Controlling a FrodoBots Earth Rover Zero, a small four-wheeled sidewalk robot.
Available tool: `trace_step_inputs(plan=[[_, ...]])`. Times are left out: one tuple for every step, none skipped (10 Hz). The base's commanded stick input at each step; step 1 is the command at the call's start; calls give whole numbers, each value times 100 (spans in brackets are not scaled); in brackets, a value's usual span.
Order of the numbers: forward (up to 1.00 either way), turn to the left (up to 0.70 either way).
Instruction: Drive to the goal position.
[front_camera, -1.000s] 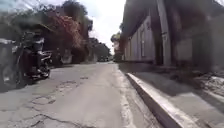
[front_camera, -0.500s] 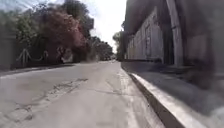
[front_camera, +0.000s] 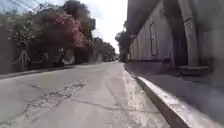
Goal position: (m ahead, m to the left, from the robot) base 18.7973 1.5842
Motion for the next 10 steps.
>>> trace_step_inputs(plan=[[100, 0], [100, 0], [100, 0], [100, 0], [100, 0], [100, 0], [100, -25], [100, -40], [100, -40], [100, -34]])
